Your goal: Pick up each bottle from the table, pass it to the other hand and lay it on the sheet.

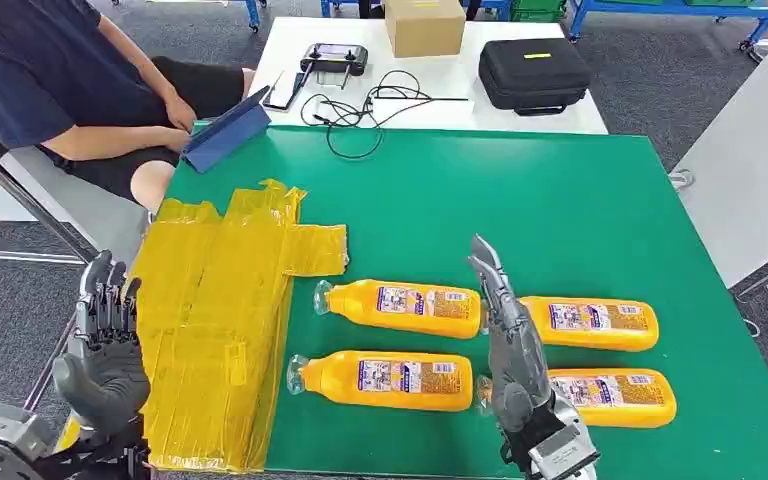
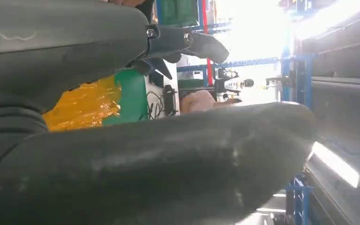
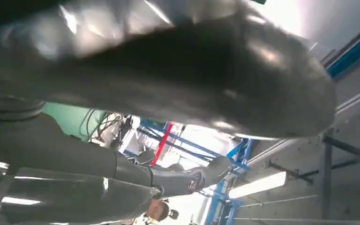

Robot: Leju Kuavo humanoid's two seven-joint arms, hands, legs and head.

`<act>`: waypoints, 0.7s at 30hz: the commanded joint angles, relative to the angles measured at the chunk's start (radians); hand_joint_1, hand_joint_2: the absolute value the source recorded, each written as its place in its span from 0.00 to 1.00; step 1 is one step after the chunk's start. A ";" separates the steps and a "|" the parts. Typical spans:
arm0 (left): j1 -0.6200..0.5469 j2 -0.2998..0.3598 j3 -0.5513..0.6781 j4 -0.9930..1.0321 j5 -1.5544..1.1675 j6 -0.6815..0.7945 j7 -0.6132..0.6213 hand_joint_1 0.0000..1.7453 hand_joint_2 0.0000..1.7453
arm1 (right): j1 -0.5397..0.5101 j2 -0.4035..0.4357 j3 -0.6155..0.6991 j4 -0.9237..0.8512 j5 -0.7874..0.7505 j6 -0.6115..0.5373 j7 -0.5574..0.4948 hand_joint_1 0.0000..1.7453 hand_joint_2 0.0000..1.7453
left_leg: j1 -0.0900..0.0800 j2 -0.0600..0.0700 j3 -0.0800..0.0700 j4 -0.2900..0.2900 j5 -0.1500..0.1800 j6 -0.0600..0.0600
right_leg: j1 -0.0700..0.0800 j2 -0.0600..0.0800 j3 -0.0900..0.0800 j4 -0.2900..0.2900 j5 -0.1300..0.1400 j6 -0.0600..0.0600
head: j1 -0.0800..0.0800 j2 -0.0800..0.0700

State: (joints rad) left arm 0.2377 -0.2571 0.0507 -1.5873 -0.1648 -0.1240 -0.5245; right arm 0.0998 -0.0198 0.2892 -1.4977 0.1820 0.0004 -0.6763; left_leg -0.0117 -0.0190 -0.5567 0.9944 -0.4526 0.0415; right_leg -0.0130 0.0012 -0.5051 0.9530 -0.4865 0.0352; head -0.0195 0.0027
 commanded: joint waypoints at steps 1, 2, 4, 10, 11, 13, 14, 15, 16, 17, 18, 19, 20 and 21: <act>-0.035 0.054 -0.072 0.046 0.015 0.017 0.019 0.00 0.00 | 0.000 0.047 -0.006 -0.010 0.099 -0.016 0.049 0.00 1.00 | 0.002 0.001 0.003 -0.001 -0.001 -0.003 | 0.002 0.000 0.003 -0.002 0.000 -0.002 | 0.000 0.000; -0.039 0.056 -0.080 0.051 0.021 0.019 0.021 0.00 0.00 | 0.002 0.048 -0.014 -0.020 0.123 -0.020 0.060 0.00 1.00 | 0.001 0.001 0.003 -0.001 0.000 -0.003 | 0.001 0.000 0.003 -0.002 0.000 -0.001 | 0.000 0.000; -0.054 0.062 -0.104 0.066 0.028 0.024 0.024 0.00 0.00 | 0.015 0.037 -0.029 -0.047 0.163 -0.028 0.081 0.00 1.00 | 0.001 0.001 0.003 -0.001 -0.001 -0.003 | 0.001 -0.001 0.004 -0.002 0.000 -0.001 | 0.000 0.000; -0.069 0.074 -0.135 0.092 0.043 0.036 0.014 0.00 0.00 | 0.060 0.027 -0.076 -0.117 0.169 -0.033 0.089 0.00 1.00 | 0.001 -0.001 0.003 -0.001 -0.001 -0.003 | 0.001 -0.003 0.004 -0.002 -0.001 -0.001 | 0.000 0.000; -0.068 0.079 -0.144 0.091 0.048 0.043 0.012 0.00 0.00 | 0.065 0.027 -0.082 -0.126 0.188 -0.031 0.095 0.00 1.00 | 0.001 0.000 0.003 -0.002 0.000 -0.002 | 0.001 -0.001 0.003 -0.002 0.000 -0.001 | 0.000 0.000; -0.061 0.083 -0.153 0.081 0.051 0.054 0.011 0.00 0.00 | 0.082 0.015 -0.092 -0.158 0.302 -0.051 0.151 0.00 1.00 | 0.000 -0.001 0.001 -0.001 0.000 -0.002 | 0.000 -0.002 0.001 -0.001 0.000 -0.001 | 0.000 0.000; -0.058 0.085 -0.156 0.076 0.052 0.056 0.012 0.00 0.00 | 0.091 0.012 -0.105 -0.177 0.307 -0.043 0.156 0.00 1.00 | 0.000 -0.001 0.002 -0.001 0.000 -0.002 | 0.000 -0.002 0.003 -0.002 -0.001 -0.001 | 0.000 0.000; -0.056 0.087 -0.157 0.073 0.054 0.058 0.012 0.00 0.00 | 0.096 0.013 -0.116 -0.186 0.336 -0.030 0.169 0.00 1.00 | 0.000 -0.001 0.002 -0.001 0.000 -0.002 | 0.000 -0.002 0.002 -0.001 -0.001 -0.001 | 0.000 0.000; -0.055 0.086 -0.154 0.071 0.057 0.062 0.013 0.00 0.00 | 0.100 0.010 -0.126 -0.197 0.383 -0.023 0.194 0.00 1.00 | 0.001 -0.001 0.003 -0.001 -0.001 -0.003 | 0.001 -0.003 0.004 -0.002 -0.001 -0.001 | 0.000 0.000; -0.052 0.086 -0.150 0.066 0.060 0.063 0.014 0.00 0.00 | 0.108 0.009 -0.143 -0.215 0.420 -0.019 0.211 0.00 1.00 | 0.001 -0.001 0.002 -0.001 -0.001 -0.002 | 0.001 -0.002 0.003 -0.002 -0.001 -0.001 | 0.000 0.000; -0.050 0.086 -0.147 0.062 0.061 0.063 0.014 0.00 0.00 | 0.112 0.006 -0.159 -0.228 0.439 -0.005 0.223 0.00 1.00 | 0.000 -0.001 0.002 -0.001 0.000 -0.002 | 0.000 -0.002 0.002 -0.001 -0.001 -0.001 | 0.000 0.000; -0.048 0.083 -0.141 0.060 0.062 0.062 0.014 0.00 0.00 | 0.120 0.004 -0.176 -0.242 0.469 0.007 0.239 0.00 1.00 | 0.001 0.000 0.003 -0.001 -0.001 -0.003 | 0.001 -0.002 0.003 -0.002 -0.001 -0.001 | 0.000 0.000; -0.047 0.080 -0.135 0.059 0.064 0.062 0.015 0.00 0.00 | 0.131 -0.012 -0.193 -0.250 0.514 0.013 0.264 0.00 1.00 | 0.001 -0.001 0.003 -0.001 -0.001 -0.002 | 0.001 -0.002 0.003 -0.002 -0.001 -0.001 | 0.000 0.000; -0.048 0.077 -0.131 0.061 0.068 0.058 0.016 0.00 0.00 | 0.139 -0.046 -0.197 -0.249 0.578 0.023 0.309 0.00 1.00 | 0.000 -0.001 0.001 -0.001 0.000 -0.002 | 0.000 -0.002 0.002 -0.001 -0.001 -0.001 | 0.000 0.000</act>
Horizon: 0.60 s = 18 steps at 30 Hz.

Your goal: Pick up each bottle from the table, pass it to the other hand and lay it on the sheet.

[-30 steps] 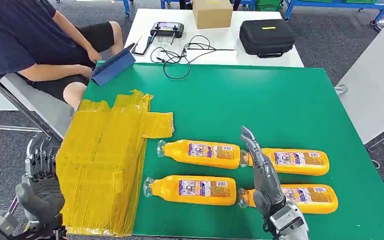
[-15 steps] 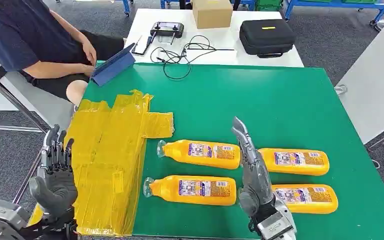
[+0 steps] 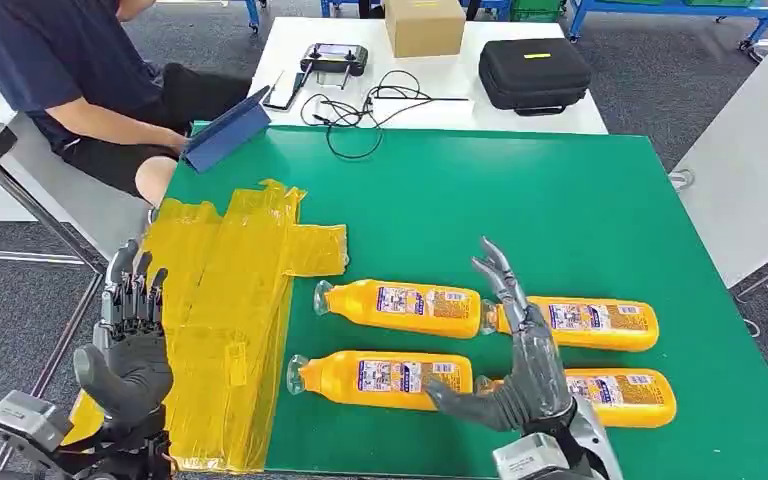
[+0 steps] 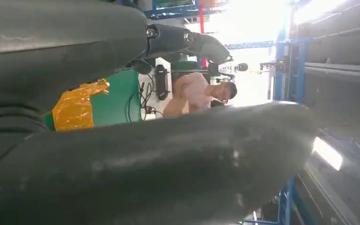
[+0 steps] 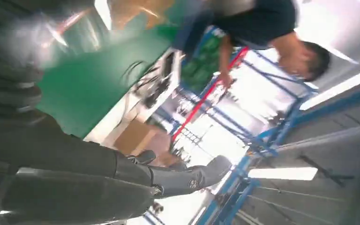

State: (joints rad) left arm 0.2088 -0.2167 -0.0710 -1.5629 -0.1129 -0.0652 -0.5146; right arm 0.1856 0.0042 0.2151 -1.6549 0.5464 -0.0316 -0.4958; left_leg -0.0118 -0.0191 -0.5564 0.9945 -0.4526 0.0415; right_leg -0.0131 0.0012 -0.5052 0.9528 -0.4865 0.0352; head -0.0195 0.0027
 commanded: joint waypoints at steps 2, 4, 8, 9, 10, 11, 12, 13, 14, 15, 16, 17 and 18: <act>-0.026 0.031 0.006 0.050 0.021 -0.008 0.005 0.00 0.00 | 0.090 -0.157 -0.151 -0.058 0.184 0.040 0.124 0.00 1.00 | 0.001 -0.002 0.003 -0.001 -0.001 -0.002 | 0.001 -0.003 0.004 -0.003 -0.001 -0.001 | 0.000 0.000; -0.028 0.029 0.015 0.057 0.027 -0.013 0.003 0.00 0.00 | 0.105 -0.192 -0.166 -0.028 0.169 0.034 0.109 0.00 1.00 | 0.001 -0.003 0.004 -0.002 0.000 -0.002 | 0.001 -0.004 0.006 -0.004 -0.001 0.000 | 0.000 0.000; -0.024 0.028 0.030 0.064 0.039 -0.020 -0.010 0.00 0.00 | 0.136 -0.232 -0.167 0.004 0.143 0.028 0.116 0.00 1.00 | 0.000 -0.002 0.003 -0.002 -0.001 -0.001 | 0.000 -0.002 0.005 -0.004 0.000 0.000 | 0.000 0.000; -0.015 0.027 0.033 0.058 0.041 -0.020 -0.014 0.00 0.00 | 0.132 -0.229 -0.160 0.014 0.150 0.027 0.126 0.00 1.00 | 0.000 -0.001 0.004 -0.002 -0.001 -0.002 | 0.000 -0.002 0.006 -0.004 0.000 -0.001 | 0.000 0.000; -0.010 0.025 0.036 0.053 0.042 -0.020 -0.015 0.00 0.00 | 0.124 -0.230 -0.153 0.023 0.159 0.029 0.138 0.00 1.00 | -0.001 0.000 0.002 -0.001 0.000 -0.001 | -0.001 -0.001 0.003 -0.002 0.000 0.000 | 0.000 0.000; -0.002 0.019 0.043 0.040 0.042 -0.021 -0.014 0.00 0.00 | 0.098 -0.232 -0.136 0.048 0.191 0.026 0.171 0.00 1.00 | -0.001 0.000 0.003 -0.002 -0.001 -0.002 | 0.000 0.000 0.004 -0.003 0.000 -0.001 | 0.000 0.000; -0.001 0.017 0.045 0.035 0.042 -0.022 -0.014 0.00 0.00 | 0.087 -0.233 -0.131 0.058 0.192 0.025 0.173 0.00 1.00 | -0.001 0.001 0.003 -0.001 -0.001 -0.002 | 0.000 0.001 0.003 -0.003 0.000 -0.001 | 0.000 0.000; -0.002 0.015 0.046 0.033 0.041 -0.026 -0.014 0.00 0.00 | 0.078 -0.234 -0.128 0.068 0.201 0.029 0.192 0.00 1.00 | 0.000 0.003 0.004 -0.002 -0.001 -0.003 | 0.001 0.002 0.005 -0.004 0.000 -0.002 | 0.000 0.000; -0.009 0.013 0.046 0.036 0.040 -0.037 -0.012 0.00 0.00 | 0.070 -0.236 -0.130 0.077 0.212 0.035 0.221 0.00 1.00 | 0.000 0.003 0.003 -0.002 -0.001 -0.003 | 0.001 0.002 0.004 -0.003 0.000 -0.001 | 0.000 0.000; -0.012 0.011 0.046 0.037 0.040 -0.038 -0.011 0.00 0.00 | 0.071 -0.237 -0.132 0.075 0.212 0.034 0.221 0.00 1.00 | 0.000 0.003 0.003 -0.002 -0.001 -0.002 | 0.000 0.002 0.003 -0.003 0.001 -0.001 | 0.000 0.000; -0.018 0.011 0.045 0.043 0.040 -0.042 -0.009 0.00 0.00 | 0.076 -0.242 -0.138 0.073 0.216 0.040 0.238 0.00 1.00 | 0.000 0.001 0.002 -0.001 -0.001 -0.001 | 0.000 0.000 0.002 -0.002 0.000 -0.001 | 0.000 0.000; -0.028 0.014 0.042 0.053 0.040 -0.050 -0.007 0.00 0.00 | 0.098 -0.254 -0.148 0.062 0.220 0.050 0.265 0.00 1.00 | 0.000 0.002 0.004 -0.002 -0.001 -0.003 | 0.001 0.001 0.004 -0.003 0.000 -0.001 | 0.000 0.000; -0.032 0.016 0.042 0.058 0.041 -0.052 -0.007 0.00 0.00 | 0.114 -0.262 -0.157 0.056 0.219 0.053 0.273 0.00 1.00 | 0.000 0.001 0.002 -0.001 -0.001 -0.002 | 0.000 0.000 0.003 -0.002 0.000 -0.001 | 0.000 0.000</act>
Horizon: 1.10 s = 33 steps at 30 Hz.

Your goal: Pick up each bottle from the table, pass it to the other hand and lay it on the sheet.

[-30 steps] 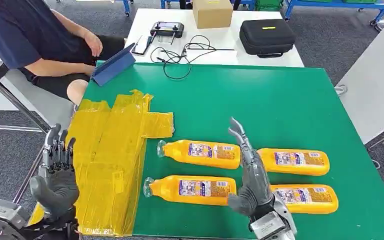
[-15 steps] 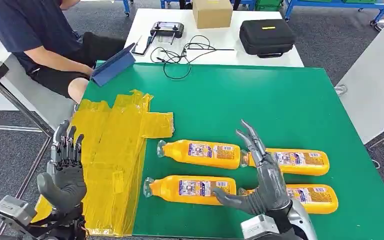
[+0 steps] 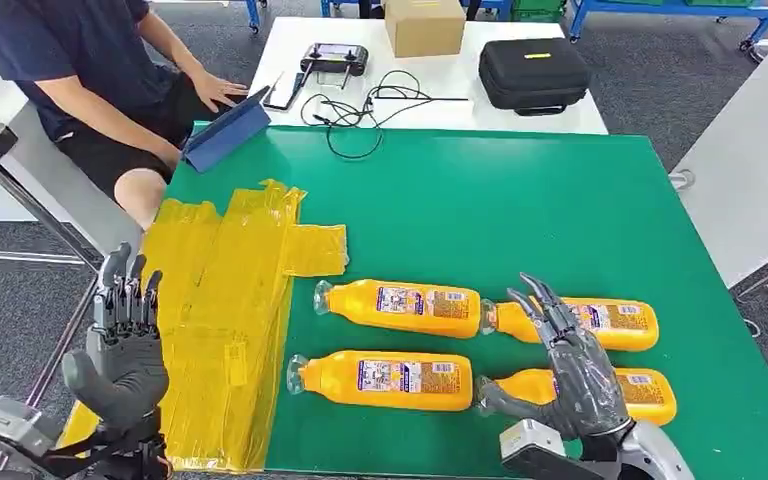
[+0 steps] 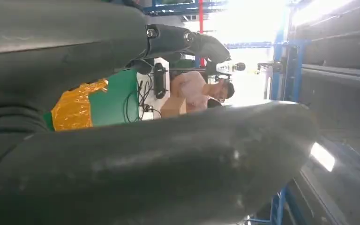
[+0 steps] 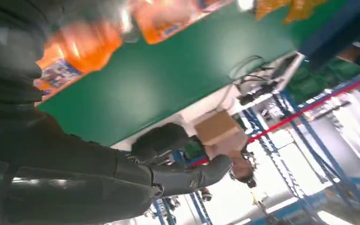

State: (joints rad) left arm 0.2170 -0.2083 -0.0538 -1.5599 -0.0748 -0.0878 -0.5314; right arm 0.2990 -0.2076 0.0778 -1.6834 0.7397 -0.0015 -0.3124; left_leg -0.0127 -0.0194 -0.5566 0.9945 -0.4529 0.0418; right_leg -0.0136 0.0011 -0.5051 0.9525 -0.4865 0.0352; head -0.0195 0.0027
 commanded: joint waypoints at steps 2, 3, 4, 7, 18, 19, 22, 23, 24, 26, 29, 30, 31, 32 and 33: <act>-0.050 0.015 0.023 0.072 0.006 -0.037 0.009 0.00 0.00 | 0.037 -0.068 -0.045 0.075 0.022 0.047 0.119 0.00 1.00 | 0.001 -0.001 0.004 -0.002 0.000 -0.002 | 0.001 -0.002 0.004 -0.003 0.000 -0.001 | 0.000 0.000; -0.050 0.015 0.024 0.074 0.007 -0.038 0.009 0.00 0.00 | 0.042 -0.067 -0.050 0.076 0.021 0.045 0.119 0.00 1.00 | 0.001 -0.002 0.003 -0.001 0.000 -0.002 | 0.001 -0.003 0.003 -0.002 -0.001 -0.001 | 0.000 0.000; -0.050 0.017 0.023 0.075 0.007 -0.039 0.009 0.00 0.00 | 0.047 -0.072 -0.051 0.077 0.032 0.049 0.127 0.00 1.00 | 0.001 -0.001 0.004 -0.002 -0.001 -0.003 | 0.001 -0.003 0.006 -0.004 -0.001 -0.001 | 0.000 0.000; -0.034 0.020 0.024 0.076 0.012 -0.045 0.002 0.00 0.00 | 0.104 -0.088 -0.071 0.055 0.069 0.067 0.172 0.00 1.00 | 0.000 -0.001 0.002 -0.001 0.000 -0.001 | 0.000 -0.001 0.003 -0.002 -0.001 -0.001 | 0.000 0.000; -0.044 0.035 0.034 0.094 0.018 -0.069 -0.003 0.00 0.00 | 0.155 -0.073 -0.137 0.043 0.137 0.129 0.270 0.00 1.00 | 0.000 0.001 0.002 -0.002 -0.001 -0.002 | 0.000 -0.001 0.002 -0.002 0.000 -0.001 | 0.000 0.000; -0.046 0.038 0.039 0.098 0.022 -0.075 -0.004 0.00 0.00 | 0.154 -0.061 -0.151 0.047 0.162 0.138 0.280 0.00 1.00 | 0.001 0.001 0.004 -0.002 -0.001 -0.003 | 0.001 -0.001 0.004 -0.003 0.000 -0.002 | 0.000 0.000; -0.051 0.044 0.056 0.100 0.030 -0.083 -0.005 0.00 0.00 | 0.143 -0.034 -0.187 0.068 0.222 0.160 0.275 0.00 1.00 | 0.001 0.001 0.004 -0.003 -0.001 -0.003 | 0.001 -0.001 0.004 -0.003 0.000 -0.002 | 0.000 0.000; -0.049 0.047 0.063 0.096 0.034 -0.082 -0.004 0.00 0.00 | 0.130 -0.026 -0.194 0.082 0.243 0.162 0.271 0.00 1.00 | 0.001 0.001 0.003 -0.002 -0.001 -0.002 | 0.001 0.000 0.003 -0.003 0.000 -0.001 | 0.000 0.000; -0.041 0.048 0.072 0.089 0.037 -0.080 -0.003 0.00 0.00 | 0.111 -0.019 -0.197 0.100 0.268 0.164 0.271 0.00 1.00 | 0.002 0.002 0.005 -0.003 -0.001 -0.003 | 0.002 0.000 0.004 -0.004 0.000 -0.002 | 0.000 0.000; -0.029 0.051 0.085 0.087 0.040 -0.088 -0.003 0.00 0.00 | 0.069 0.006 -0.217 0.142 0.335 0.177 0.277 0.00 1.00 | 0.001 0.004 0.005 -0.003 -0.001 -0.003 | 0.002 0.002 0.004 -0.004 0.000 -0.002 | 0.000 0.000; -0.031 0.057 0.090 0.106 0.043 -0.092 -0.004 0.00 0.00 | 0.041 0.011 -0.235 0.193 0.370 0.190 0.283 0.00 1.00 | 0.002 0.006 0.005 -0.003 -0.001 -0.003 | 0.002 0.003 0.005 -0.005 0.001 -0.002 | 0.000 0.000; -0.033 0.058 0.091 0.111 0.044 -0.091 -0.006 0.00 0.00 | 0.038 0.010 -0.239 0.202 0.374 0.190 0.278 0.00 1.00 | 0.001 0.004 0.004 -0.003 -0.001 -0.002 | 0.001 0.002 0.003 -0.004 0.001 -0.001 | 0.000 0.000; -0.035 0.058 0.093 0.118 0.045 -0.091 -0.008 0.00 0.00 | 0.038 0.006 -0.247 0.213 0.376 0.187 0.272 0.00 1.00 | 0.002 0.004 0.005 -0.003 -0.001 -0.003 | 0.002 0.002 0.005 -0.005 0.001 -0.002 | 0.000 0.000; -0.038 0.061 0.092 0.124 0.046 -0.091 -0.010 0.00 0.00 | 0.032 0.009 -0.257 0.226 0.376 0.189 0.270 0.00 1.00 | 0.001 0.002 0.003 -0.003 0.000 -0.002 | 0.001 0.001 0.003 -0.003 0.001 -0.001 | 0.000 0.000; -0.041 0.066 0.092 0.133 0.049 -0.090 -0.015 0.00 0.00 | 0.022 0.006 -0.266 0.248 0.379 0.194 0.261 0.00 1.00 | 0.002 0.003 0.005 -0.003 -0.001 -0.003 | 0.002 0.001 0.005 -0.005 0.001 -0.002 | 0.000 0.000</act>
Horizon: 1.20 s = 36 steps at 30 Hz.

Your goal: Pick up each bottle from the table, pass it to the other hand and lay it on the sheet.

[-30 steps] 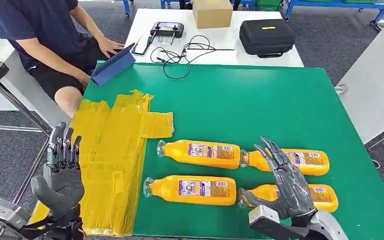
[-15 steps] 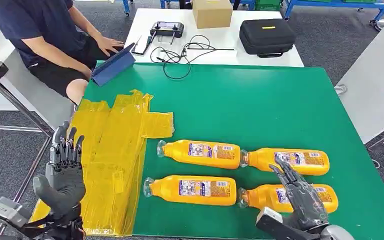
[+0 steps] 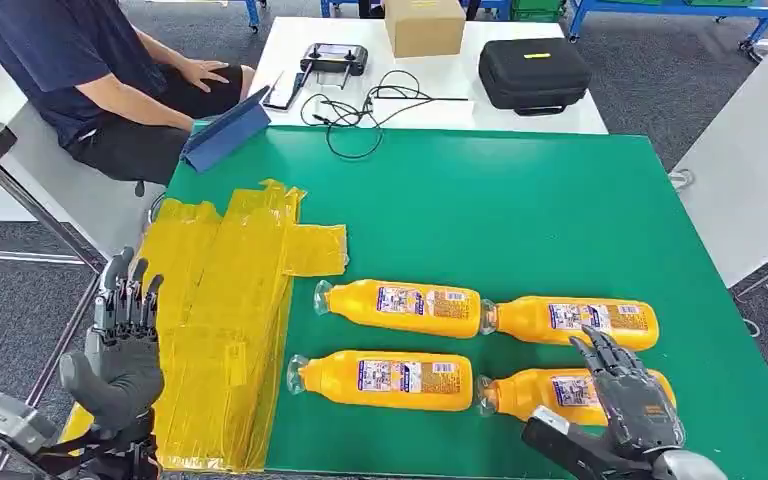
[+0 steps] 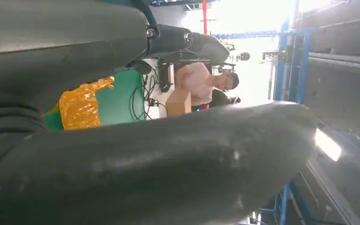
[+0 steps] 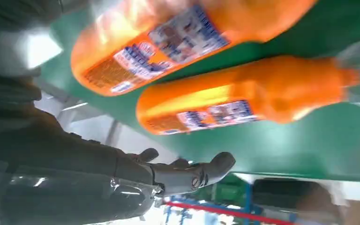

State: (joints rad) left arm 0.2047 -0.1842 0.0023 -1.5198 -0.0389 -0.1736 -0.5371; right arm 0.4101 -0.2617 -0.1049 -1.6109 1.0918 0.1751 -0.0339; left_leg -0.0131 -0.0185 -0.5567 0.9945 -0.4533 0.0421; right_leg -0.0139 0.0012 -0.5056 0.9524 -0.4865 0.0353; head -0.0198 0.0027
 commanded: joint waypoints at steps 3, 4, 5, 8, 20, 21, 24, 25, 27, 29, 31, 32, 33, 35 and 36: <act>-0.027 0.060 0.034 0.108 0.026 0.004 -0.025 0.00 0.00 | -0.120 0.051 -0.106 0.250 0.040 0.018 -0.051 0.00 1.00 | 0.002 0.003 0.005 -0.004 0.000 -0.003 | 0.002 0.001 0.006 -0.005 0.001 -0.002 | 0.000 0.000; -0.022 0.063 0.035 0.107 0.029 0.005 -0.028 0.00 0.00 | -0.128 0.050 -0.111 0.271 0.044 0.013 -0.060 0.00 1.00 | 0.002 0.003 0.005 -0.003 0.000 -0.003 | 0.002 0.002 0.006 -0.005 0.001 -0.002 | 0.000 0.000; -0.021 0.066 0.034 0.107 0.032 0.005 -0.030 0.00 0.00 | -0.131 0.050 -0.114 0.281 0.045 0.015 -0.064 0.00 1.00 | 0.001 0.002 0.004 -0.003 0.000 -0.003 | 0.001 0.001 0.005 -0.004 0.001 -0.001 | 0.000 0.000; -0.016 0.072 0.034 0.107 0.038 0.007 -0.035 0.00 0.00 | -0.141 0.034 -0.117 0.320 0.046 0.023 -0.076 0.00 1.00 | 0.001 0.002 0.004 -0.003 0.000 -0.003 | 0.001 0.001 0.004 -0.004 0.001 -0.001 | 0.000 0.000; -0.006 0.092 0.016 0.130 0.053 0.015 -0.053 0.00 0.00 | -0.147 0.005 -0.146 0.459 0.032 0.045 -0.101 0.00 1.00 | 0.002 0.002 0.004 -0.002 -0.001 -0.003 | 0.002 0.001 0.004 -0.003 0.000 -0.001 | 0.000 0.000; -0.003 0.096 0.011 0.134 0.056 0.020 -0.057 0.00 0.00 | -0.151 0.005 -0.152 0.485 0.039 0.045 -0.102 0.00 1.00 | 0.001 0.001 0.003 -0.002 -0.001 -0.002 | 0.001 0.000 0.004 -0.003 0.000 -0.001 | 0.000 0.000; -0.003 0.109 -0.004 0.148 0.062 0.027 -0.070 0.00 0.00 | -0.158 0.004 -0.173 0.560 0.047 0.038 -0.116 0.33 1.00 | 0.002 0.000 0.005 -0.003 -0.001 -0.003 | 0.002 -0.001 0.007 -0.005 0.000 -0.001 | 0.000 0.000; -0.003 0.112 -0.008 0.149 0.065 0.030 -0.072 0.00 0.00 | -0.158 0.003 -0.179 0.576 0.046 0.036 -0.129 0.97 1.00 | 0.002 0.000 0.004 -0.002 -0.001 -0.003 | 0.002 -0.001 0.006 -0.004 0.000 -0.001 | 0.000 0.000; -0.003 0.113 -0.009 0.149 0.066 0.031 -0.073 0.00 0.00 | -0.156 0.000 -0.182 0.579 0.046 0.036 -0.130 0.97 1.00 | 0.002 -0.001 0.005 -0.002 0.000 -0.003 | 0.002 -0.002 0.006 -0.004 0.000 -0.001 | 0.000 0.000; -0.003 0.113 -0.009 0.149 0.066 0.031 -0.073 0.00 0.00 | -0.156 0.000 -0.182 0.579 0.046 0.036 -0.130 0.97 1.00 | 0.001 -0.001 0.007 -0.002 -0.001 -0.002 | 0.001 -0.002 0.000 -0.003 -0.001 -0.001 | 0.000 0.000; -0.004 0.114 -0.012 0.147 0.068 0.033 -0.073 0.00 0.00 | -0.154 0.003 -0.189 0.570 0.046 0.038 -0.132 0.97 1.00 | 0.002 0.000 0.007 -0.002 -0.002 -0.002 | 0.002 -0.002 -0.002 -0.004 -0.001 -0.001 | 0.000 0.000; -0.004 0.114 -0.012 0.147 0.068 0.033 -0.073 0.00 0.00 | -0.154 0.003 -0.189 0.570 0.046 0.038 -0.132 0.97 1.00 | 0.002 -0.001 0.007 -0.002 -0.002 -0.001 | 0.001 -0.002 -0.002 -0.004 -0.001 -0.001 | 0.000 0.000; -0.004 0.114 -0.012 0.147 0.068 0.033 -0.073 0.00 0.00 | -0.154 0.003 -0.189 0.570 0.046 0.038 -0.132 0.97 1.00 | 0.002 -0.002 0.007 -0.002 -0.002 -0.002 | 0.002 -0.003 -0.001 -0.005 -0.001 -0.002 | 0.000 0.000; -0.004 0.116 -0.015 0.146 0.071 0.036 -0.073 0.00 0.00 | -0.154 0.006 -0.193 0.566 0.048 0.042 -0.133 1.00 1.00 | 0.002 -0.002 0.007 -0.002 -0.002 -0.001 | 0.001 -0.003 -0.001 -0.004 -0.001 -0.001 | 0.000 0.000; -0.002 0.118 -0.019 0.143 0.077 0.042 -0.073 0.00 0.00 | -0.155 0.010 -0.205 0.567 0.053 0.048 -0.137 1.00 1.00 | 0.001 -0.002 0.007 -0.002 -0.002 -0.001 | 0.001 -0.002 -0.002 -0.004 -0.001 -0.001 | 0.000 0.000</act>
State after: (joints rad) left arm 0.2215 -0.1007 0.0138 -1.4263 0.0271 -0.1450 -0.6119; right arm 0.2528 -0.2808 -0.2769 -1.1372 1.1364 0.2079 -0.1656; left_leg -0.0130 -0.0193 -0.5515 0.9944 -0.4552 0.0431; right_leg -0.0139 0.0009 -0.5096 0.9511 -0.4876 0.0353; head -0.0195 0.0027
